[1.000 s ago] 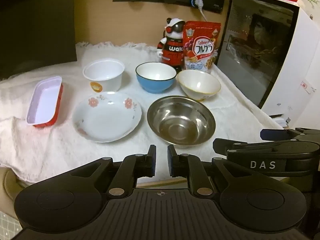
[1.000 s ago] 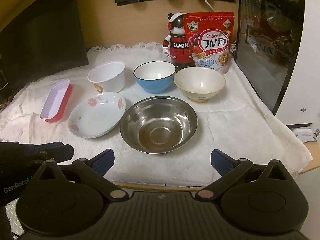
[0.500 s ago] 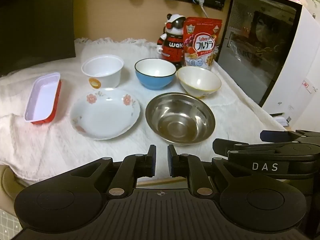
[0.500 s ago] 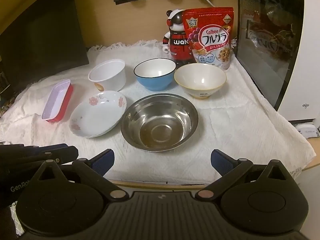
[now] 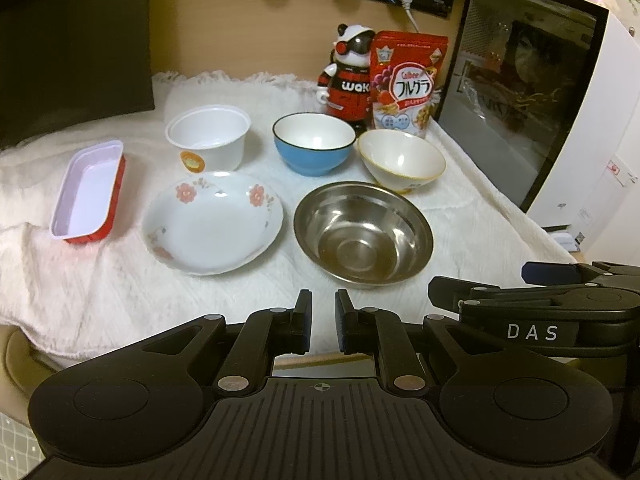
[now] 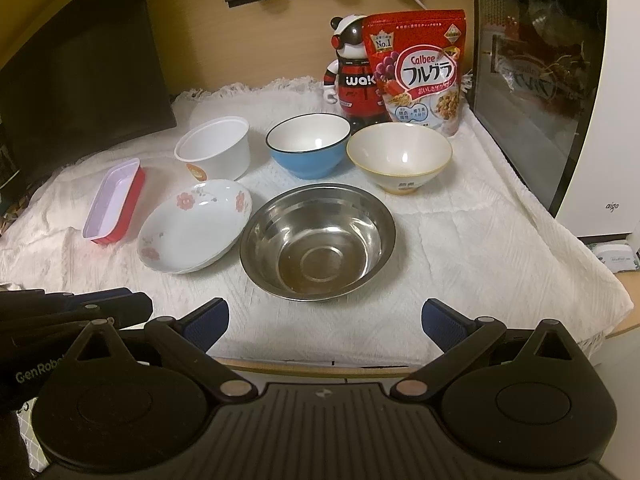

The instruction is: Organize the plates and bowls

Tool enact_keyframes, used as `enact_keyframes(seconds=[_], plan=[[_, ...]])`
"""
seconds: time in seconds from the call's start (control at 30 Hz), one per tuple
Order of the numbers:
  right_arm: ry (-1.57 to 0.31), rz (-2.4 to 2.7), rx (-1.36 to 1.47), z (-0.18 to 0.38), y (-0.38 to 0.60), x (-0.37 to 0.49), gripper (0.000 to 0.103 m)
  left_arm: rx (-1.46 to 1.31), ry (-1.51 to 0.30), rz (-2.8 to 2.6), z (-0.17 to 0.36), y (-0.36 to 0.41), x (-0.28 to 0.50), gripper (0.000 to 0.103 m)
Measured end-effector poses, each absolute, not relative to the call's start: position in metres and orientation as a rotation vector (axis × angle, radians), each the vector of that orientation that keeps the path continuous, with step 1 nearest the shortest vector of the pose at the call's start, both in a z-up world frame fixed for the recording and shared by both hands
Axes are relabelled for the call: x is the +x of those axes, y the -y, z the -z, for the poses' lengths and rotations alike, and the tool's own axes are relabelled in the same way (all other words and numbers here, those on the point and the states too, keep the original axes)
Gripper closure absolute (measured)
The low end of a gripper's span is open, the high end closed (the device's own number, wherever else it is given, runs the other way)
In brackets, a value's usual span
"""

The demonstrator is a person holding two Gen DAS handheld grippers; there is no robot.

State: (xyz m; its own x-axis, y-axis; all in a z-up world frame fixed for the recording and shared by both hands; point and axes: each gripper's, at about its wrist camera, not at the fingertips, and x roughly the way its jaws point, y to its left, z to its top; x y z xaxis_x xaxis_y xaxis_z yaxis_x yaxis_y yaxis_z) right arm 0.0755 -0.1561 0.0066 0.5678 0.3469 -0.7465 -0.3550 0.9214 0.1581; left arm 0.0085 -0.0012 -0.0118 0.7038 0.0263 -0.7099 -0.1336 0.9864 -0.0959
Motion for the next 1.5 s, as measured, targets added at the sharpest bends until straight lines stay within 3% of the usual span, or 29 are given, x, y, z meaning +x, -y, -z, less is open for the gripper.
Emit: enact_keyframes(seconds=[1.5], plan=[[-0.882,-0.411,-0.011,-0.0022,0.1521,0.0723,0.0,-0.163,-0.82,-0.11,0.0071,-0.0025,0.0137,0.088]])
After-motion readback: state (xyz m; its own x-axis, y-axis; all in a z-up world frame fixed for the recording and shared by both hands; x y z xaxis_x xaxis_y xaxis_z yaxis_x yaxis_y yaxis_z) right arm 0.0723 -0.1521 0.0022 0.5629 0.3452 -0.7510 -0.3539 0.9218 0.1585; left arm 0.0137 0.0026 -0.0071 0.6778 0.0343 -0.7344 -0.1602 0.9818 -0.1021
